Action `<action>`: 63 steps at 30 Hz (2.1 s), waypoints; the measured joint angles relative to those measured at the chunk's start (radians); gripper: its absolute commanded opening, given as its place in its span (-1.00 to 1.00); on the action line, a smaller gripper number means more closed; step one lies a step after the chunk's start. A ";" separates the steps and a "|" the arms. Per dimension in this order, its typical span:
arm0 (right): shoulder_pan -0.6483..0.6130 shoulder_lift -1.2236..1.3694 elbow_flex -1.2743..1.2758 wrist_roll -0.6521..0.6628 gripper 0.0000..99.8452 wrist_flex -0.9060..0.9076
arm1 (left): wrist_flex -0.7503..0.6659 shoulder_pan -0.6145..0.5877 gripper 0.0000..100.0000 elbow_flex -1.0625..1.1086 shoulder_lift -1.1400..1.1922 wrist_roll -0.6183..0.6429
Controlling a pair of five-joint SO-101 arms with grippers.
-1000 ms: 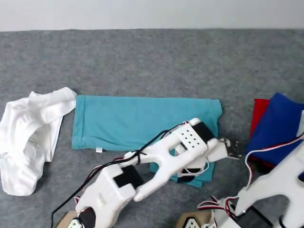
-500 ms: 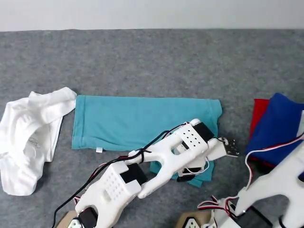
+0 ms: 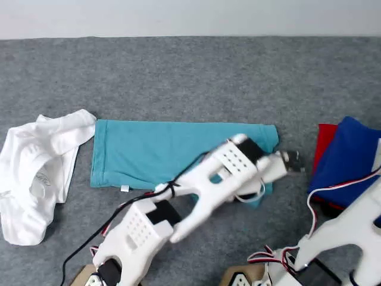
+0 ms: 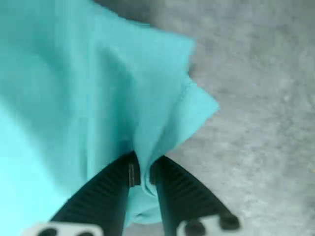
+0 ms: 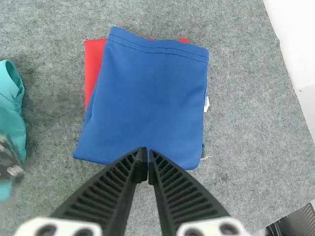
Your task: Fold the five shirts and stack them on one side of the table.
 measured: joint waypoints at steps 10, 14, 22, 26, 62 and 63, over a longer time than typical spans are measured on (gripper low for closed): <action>0.000 0.000 0.000 0.000 -0.98 0.000 | 0.000 -0.150 -0.99 -0.157 0.000 0.000; 0.000 0.000 0.000 0.000 -0.98 0.000 | 0.000 -0.163 -0.99 -0.160 0.000 -0.002; 0.000 0.000 0.000 0.000 -0.98 0.000 | -0.068 -0.206 -0.79 -0.160 0.000 -0.005; 0.000 0.000 0.000 0.000 -0.98 0.000 | -0.132 -0.265 -0.70 -0.160 0.000 -0.003; 0.000 0.000 0.000 0.000 -0.98 0.000 | -0.028 -0.356 -0.96 -0.055 0.038 -0.031; 0.000 0.000 0.000 0.000 -0.98 0.000 | -0.038 -0.359 -0.96 -0.055 0.044 -0.031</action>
